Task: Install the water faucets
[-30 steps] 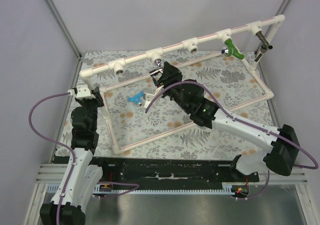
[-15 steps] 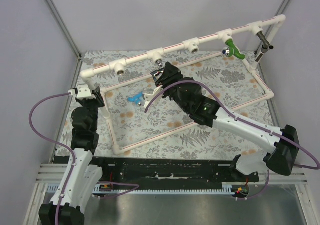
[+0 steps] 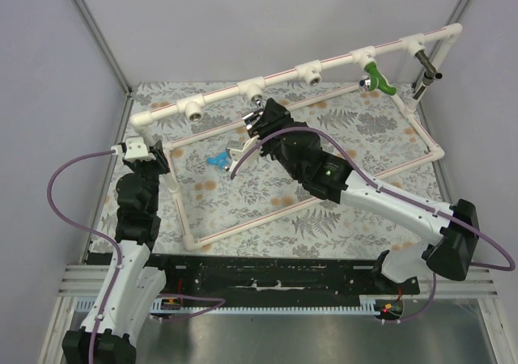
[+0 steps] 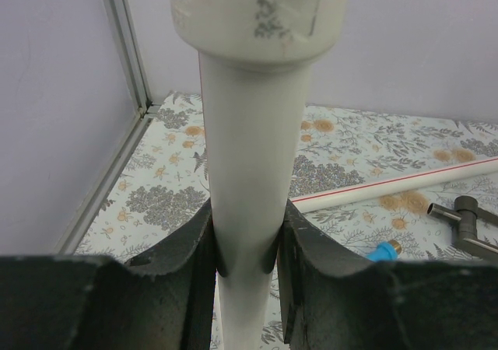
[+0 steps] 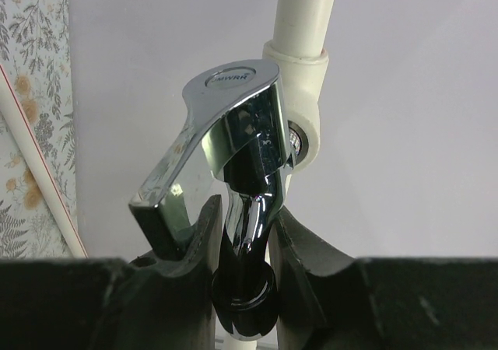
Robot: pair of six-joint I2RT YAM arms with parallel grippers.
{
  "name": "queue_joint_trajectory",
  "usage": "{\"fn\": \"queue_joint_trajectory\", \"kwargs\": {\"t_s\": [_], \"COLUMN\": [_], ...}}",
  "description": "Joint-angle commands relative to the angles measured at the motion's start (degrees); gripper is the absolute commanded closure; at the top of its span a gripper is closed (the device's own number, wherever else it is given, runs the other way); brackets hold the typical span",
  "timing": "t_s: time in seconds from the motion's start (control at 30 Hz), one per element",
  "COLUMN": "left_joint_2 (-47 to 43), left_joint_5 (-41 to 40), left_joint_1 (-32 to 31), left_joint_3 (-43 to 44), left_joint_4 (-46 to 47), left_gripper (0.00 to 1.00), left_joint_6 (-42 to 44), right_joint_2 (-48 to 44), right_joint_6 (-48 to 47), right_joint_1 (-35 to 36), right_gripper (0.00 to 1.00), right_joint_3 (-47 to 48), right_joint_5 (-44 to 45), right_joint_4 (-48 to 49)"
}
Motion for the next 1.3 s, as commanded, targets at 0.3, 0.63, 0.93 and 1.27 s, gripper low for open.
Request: {"fn": "queue_joint_trajectory", "kwargs": {"t_s": [0.3,0.63,0.93,1.27], "left_joint_2": [-1.05,-1.41,-1.58,-1.76], "left_joint_5": [3.45,2.83,2.66,2.4], "left_joint_1": [-2.74,-3.18,-3.18,-3.26], "left_joint_3": [0.58,0.58,0.58,0.58], "left_joint_4": [2.05,2.05,2.05,2.05], "left_gripper": [0.98,0.98,0.98,0.98], "left_joint_6": [-2.65,-2.39,-2.74,-3.35], "right_joint_2": [4.66,3.61,4.75,4.74], "right_joint_6": [0.5,23.52,33.78,59.02], "right_joint_1": [-0.46,-4.68,-6.87,-9.25], "right_gripper": [1.0,1.0,1.0,1.0], "right_joint_3": [9.51,19.36,15.5,3.03], "right_joint_5": [2.72,-7.56,-11.51,-18.12], "right_joint_4": [-8.1,-17.16,-13.83,10.59]}}
